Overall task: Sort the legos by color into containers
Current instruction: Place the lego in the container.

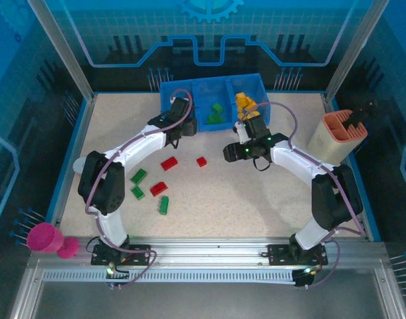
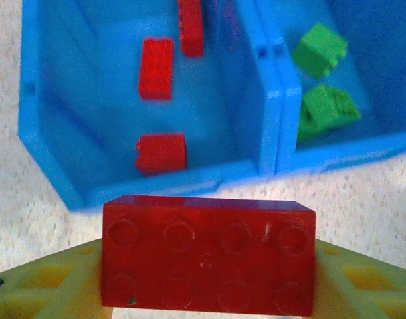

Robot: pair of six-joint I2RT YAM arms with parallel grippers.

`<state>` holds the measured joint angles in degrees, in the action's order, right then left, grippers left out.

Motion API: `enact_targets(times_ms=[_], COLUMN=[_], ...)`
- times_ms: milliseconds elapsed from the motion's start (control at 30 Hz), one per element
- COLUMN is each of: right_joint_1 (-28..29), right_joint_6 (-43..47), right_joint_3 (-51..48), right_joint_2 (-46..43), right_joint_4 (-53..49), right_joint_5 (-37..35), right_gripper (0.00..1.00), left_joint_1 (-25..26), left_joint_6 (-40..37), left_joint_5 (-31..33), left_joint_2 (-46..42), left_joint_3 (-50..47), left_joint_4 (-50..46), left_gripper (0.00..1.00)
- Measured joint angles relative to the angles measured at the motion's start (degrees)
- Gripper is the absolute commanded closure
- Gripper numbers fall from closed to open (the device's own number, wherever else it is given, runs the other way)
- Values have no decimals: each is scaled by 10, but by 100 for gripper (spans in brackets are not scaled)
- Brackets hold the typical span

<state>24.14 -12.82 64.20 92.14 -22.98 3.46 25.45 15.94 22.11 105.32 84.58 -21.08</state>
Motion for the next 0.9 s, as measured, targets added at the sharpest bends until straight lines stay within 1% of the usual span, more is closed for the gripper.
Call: enact_targets(times_ms=[167,300,400,500,700,800,900], right_joint_1=[18,29,34,39,48,50,52], right_joint_6=[-7,-15,-22,-26,-28,-28,-28], right_joint_3=[-17,-32,-35,-35,-35,-35,-35], right_joint_2=[-17,-24,-24,-24,-24,-24,-24], right_joint_4=[-6,-7,-11,-10,-10,-10,-10], right_joint_5=[0,0,0,0,0,0,0], right_gripper=[22,22,22,22,22,22,22], left_joint_1=[-27,-53,-65,-66,-64,-64,-64], left_joint_6=[-12,-15,-24,-30,-44,-55,-56], left_joint_5=[10,10,10,10,10,10,10], left_joint_2=[64,139,188,220,221,214,190], left_joint_3=[58,121,170,210,227,221,198], left_joint_4=[18,23,22,18,18,19,16], left_gripper=[50,50,46,38,24,21,22])
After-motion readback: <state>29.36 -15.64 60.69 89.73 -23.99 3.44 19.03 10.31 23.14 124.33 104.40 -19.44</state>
